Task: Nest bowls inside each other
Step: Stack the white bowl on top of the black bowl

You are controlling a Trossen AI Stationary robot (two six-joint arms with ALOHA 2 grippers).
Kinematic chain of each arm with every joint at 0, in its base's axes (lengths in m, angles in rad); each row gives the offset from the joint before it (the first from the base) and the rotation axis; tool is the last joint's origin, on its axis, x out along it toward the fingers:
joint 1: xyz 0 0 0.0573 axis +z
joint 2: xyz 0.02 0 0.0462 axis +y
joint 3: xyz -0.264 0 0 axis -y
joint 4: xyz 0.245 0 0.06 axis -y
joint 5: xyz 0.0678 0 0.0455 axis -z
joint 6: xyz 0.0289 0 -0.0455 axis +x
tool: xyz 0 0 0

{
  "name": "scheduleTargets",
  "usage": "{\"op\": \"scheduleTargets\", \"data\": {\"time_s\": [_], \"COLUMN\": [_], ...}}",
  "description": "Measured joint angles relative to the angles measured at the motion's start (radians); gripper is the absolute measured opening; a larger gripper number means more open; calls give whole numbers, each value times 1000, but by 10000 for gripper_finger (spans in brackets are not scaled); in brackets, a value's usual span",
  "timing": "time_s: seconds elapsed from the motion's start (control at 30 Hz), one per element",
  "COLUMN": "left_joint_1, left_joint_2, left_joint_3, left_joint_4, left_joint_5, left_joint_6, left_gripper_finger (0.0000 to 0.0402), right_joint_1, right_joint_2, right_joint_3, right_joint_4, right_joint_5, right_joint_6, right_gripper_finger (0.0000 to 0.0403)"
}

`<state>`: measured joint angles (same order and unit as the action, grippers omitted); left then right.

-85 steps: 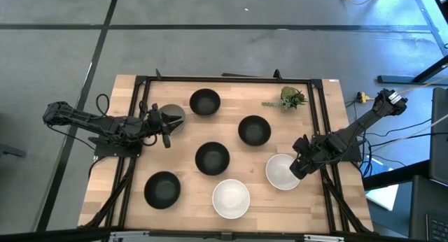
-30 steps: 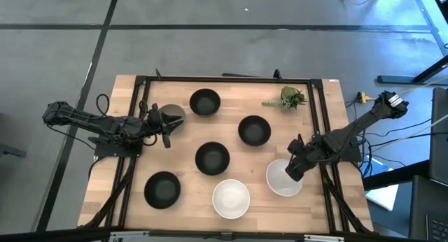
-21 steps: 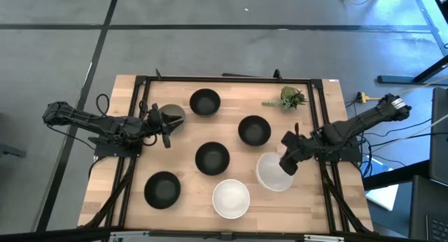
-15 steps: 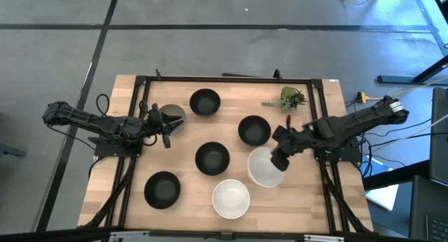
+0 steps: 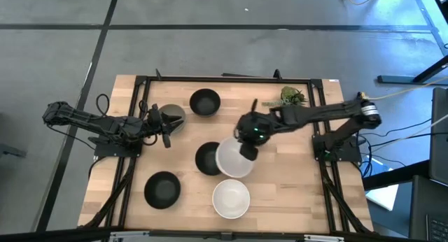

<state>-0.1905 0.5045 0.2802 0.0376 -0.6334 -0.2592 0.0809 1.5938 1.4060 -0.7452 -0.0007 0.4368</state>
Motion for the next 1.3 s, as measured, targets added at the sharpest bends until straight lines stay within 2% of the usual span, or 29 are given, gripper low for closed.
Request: {"op": "scheduleTargets", "data": {"time_s": [0.17, 0.33, 0.6, 0.9, 1.07, 1.3], "left_joint_1": [0, 0, 0, 0, 0, 0], "left_joint_2": [0, 0, 0, 0, 0, 0], "left_joint_3": [0, 0, 0, 0, 0, 0], "left_joint_4": [-3, -3, -3, -7, -8, -8], "left_joint_5": [0, 0, 0, -1, -7, -8], "left_joint_6": [5, 6, 62, 113, 115, 139], "left_gripper_finger": [82, 82, 82, 82, 82, 82], "right_joint_1": [-44, -93, -130, -141, -144, -143], "right_joint_2": [118, 225, 346, 366, 366, 366], "right_joint_3": [56, 71, 106, 114, 114, 114], "right_joint_4": [31, 121, 158, 190, 186, 174], "right_joint_5": [-40, -179, -230, -230, -229, -230], "right_joint_6": [-52, -77, -80, -80, -76, -75], "right_gripper_finger": [10, 10, 10, 12, 45, 54]}}
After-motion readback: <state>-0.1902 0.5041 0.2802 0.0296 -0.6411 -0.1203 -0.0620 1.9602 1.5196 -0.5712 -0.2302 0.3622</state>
